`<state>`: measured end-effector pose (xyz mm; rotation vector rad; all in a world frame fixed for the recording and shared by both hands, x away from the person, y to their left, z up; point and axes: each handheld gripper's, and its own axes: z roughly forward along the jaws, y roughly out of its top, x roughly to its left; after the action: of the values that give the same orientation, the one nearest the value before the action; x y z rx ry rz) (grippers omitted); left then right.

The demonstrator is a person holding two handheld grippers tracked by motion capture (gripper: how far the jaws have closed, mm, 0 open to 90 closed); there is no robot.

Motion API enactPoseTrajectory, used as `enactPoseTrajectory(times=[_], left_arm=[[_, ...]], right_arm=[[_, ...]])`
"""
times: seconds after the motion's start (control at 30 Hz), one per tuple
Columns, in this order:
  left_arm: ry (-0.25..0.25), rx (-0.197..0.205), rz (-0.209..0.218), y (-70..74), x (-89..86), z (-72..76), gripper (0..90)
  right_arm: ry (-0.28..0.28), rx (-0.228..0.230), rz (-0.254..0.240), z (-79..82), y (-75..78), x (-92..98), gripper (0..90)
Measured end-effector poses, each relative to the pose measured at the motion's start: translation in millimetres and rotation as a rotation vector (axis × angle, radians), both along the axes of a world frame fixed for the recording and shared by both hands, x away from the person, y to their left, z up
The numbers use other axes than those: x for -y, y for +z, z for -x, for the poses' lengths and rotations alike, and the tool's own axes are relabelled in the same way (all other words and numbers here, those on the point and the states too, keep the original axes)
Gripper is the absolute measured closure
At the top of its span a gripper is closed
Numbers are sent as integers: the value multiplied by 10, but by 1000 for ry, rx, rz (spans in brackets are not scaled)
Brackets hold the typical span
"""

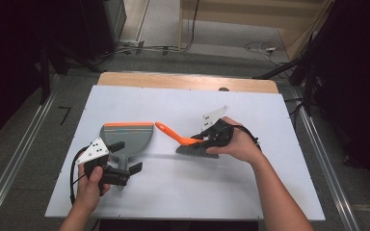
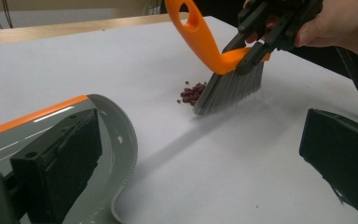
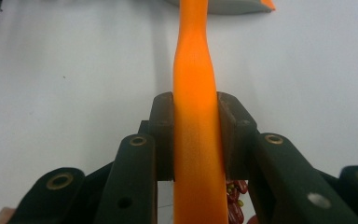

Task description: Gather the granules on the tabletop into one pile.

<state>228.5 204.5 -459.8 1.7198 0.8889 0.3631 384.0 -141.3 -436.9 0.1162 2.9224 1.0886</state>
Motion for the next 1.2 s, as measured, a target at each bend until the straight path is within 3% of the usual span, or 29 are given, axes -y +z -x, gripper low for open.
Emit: enactPoseTrajectory(times=[0.17, 0.27, 0.43, 0.5, 0.6, 0.73, 0.77, 0.9, 1.03, 1.2], left_arm=[[1, 1, 1, 2, 1, 0, 0], [1, 0, 3, 1, 6, -1, 0], [-6, 0, -4, -3, 14, -3, 0], [-6, 0, -4, -3, 18, 0, 0], [-5, 0, -5, 1, 19, 6, 0], [-5, 0, -6, -3, 7, 1, 0], [-5, -1, -6, -4, 4, 0, 0], [-3, -1, -3, -6, -1, -4, 0], [-1, 1, -3, 1, 1, 2, 0], [3, 6, 1, 11, -4, 8, 0]], right_arm=[[-16, 9, -37, 31, 102, 65, 689], [-36, -16, -63, 42, 150, 99, 689], [-50, -100, -54, 113, 95, 34, 689], [-43, -105, -16, 130, 0, -20, 689], [-63, -81, 21, 113, -101, -54, 689], [-105, -12, 10, 81, -101, -36, 689], [-112, -14, 9, 80, -85, -31, 689], [-116, -39, -72, 130, 41, 7, 689], [-191, -37, -121, 187, 197, 91, 689], [-356, -65, -175, 242, 290, 304, 689]])
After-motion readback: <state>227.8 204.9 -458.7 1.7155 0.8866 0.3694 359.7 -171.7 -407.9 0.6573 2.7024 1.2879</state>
